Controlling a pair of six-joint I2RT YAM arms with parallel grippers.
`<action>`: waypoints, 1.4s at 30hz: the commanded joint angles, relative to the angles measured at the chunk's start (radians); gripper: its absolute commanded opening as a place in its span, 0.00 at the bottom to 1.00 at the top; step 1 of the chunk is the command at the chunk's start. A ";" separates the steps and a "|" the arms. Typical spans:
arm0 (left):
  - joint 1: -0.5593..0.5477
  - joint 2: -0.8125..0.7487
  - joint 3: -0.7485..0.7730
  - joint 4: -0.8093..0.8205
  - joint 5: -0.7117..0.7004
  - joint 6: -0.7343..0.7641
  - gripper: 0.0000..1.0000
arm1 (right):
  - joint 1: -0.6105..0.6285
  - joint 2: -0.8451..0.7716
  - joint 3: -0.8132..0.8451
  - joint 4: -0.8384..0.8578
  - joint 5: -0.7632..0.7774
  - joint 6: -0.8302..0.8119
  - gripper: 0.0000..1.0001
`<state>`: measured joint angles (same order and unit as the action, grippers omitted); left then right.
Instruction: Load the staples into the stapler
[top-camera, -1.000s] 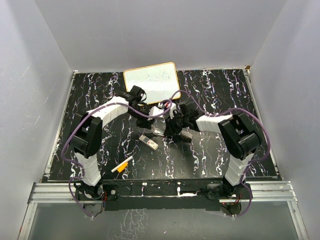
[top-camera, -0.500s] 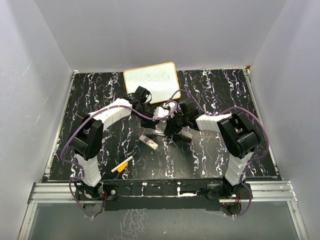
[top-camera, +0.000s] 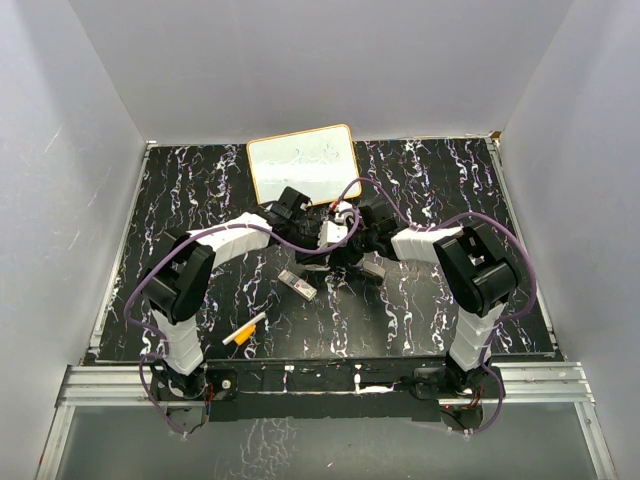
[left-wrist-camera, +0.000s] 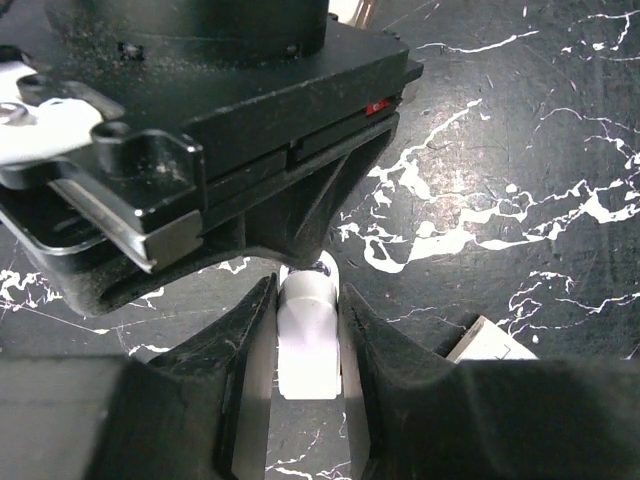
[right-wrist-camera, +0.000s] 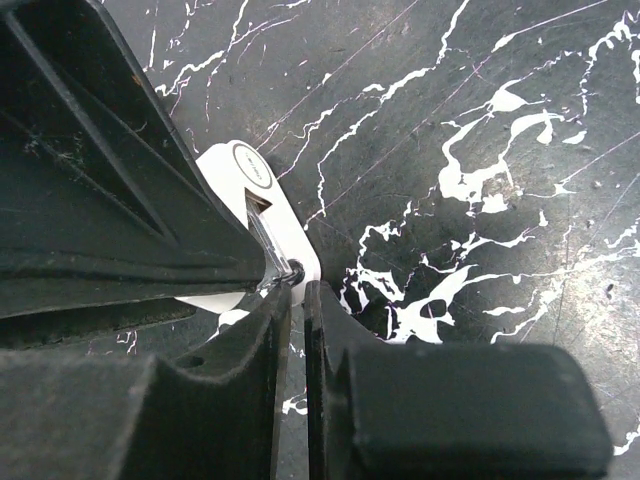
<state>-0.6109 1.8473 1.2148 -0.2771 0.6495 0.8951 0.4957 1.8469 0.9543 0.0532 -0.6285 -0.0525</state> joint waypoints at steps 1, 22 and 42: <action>0.000 -0.023 -0.032 -0.007 -0.011 -0.051 0.00 | 0.002 0.004 0.032 0.015 -0.001 -0.021 0.13; 0.052 -0.121 0.021 -0.003 0.081 -0.136 0.66 | -0.082 -0.069 0.125 -0.121 -0.087 -0.087 0.31; 0.143 -0.118 -0.152 0.216 0.163 -0.227 0.28 | -0.060 0.043 0.218 -0.161 -0.199 0.013 0.40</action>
<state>-0.4667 1.7206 1.0767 -0.1215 0.7612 0.7113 0.4236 1.8610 1.1320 -0.1055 -0.8185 -0.0422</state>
